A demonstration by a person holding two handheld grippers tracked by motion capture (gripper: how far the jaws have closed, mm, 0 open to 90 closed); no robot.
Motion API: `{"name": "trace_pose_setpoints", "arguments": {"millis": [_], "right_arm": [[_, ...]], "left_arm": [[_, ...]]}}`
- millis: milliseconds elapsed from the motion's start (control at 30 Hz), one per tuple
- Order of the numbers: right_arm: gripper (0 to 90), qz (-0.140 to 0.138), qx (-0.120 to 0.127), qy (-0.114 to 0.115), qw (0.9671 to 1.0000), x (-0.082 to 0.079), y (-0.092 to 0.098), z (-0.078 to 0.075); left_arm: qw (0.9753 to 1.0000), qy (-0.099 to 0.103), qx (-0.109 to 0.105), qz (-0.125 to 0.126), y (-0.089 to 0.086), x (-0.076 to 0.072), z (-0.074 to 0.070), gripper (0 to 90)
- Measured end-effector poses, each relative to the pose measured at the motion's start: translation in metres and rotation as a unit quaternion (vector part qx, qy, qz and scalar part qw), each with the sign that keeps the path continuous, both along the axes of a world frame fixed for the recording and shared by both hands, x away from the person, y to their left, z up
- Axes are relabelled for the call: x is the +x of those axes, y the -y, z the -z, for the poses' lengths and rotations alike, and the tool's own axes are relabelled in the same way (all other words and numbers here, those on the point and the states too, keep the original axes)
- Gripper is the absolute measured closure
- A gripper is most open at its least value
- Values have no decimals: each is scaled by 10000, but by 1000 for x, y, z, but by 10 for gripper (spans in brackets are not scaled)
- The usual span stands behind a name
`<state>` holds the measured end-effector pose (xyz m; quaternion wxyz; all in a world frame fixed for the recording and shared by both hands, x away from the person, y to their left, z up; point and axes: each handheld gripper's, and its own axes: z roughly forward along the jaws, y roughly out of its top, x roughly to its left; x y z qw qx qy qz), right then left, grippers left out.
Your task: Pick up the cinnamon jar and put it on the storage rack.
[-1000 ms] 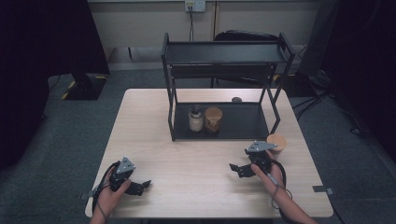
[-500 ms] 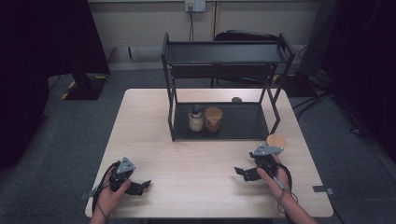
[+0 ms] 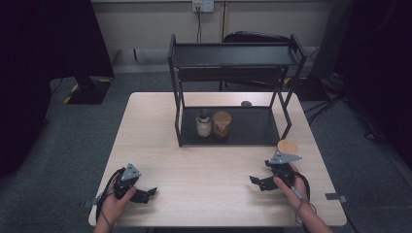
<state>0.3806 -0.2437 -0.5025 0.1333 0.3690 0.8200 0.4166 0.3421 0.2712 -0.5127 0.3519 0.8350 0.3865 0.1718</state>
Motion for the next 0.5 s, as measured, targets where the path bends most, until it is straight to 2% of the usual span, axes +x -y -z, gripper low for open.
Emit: {"name": "trace_pose_setpoints", "arguments": {"millis": [500], "right_arm": [[37,-3,22,-39,10000,-4,14,1]], "left_arm": [[10000,-2,2,1,0,0,0,1]]}}
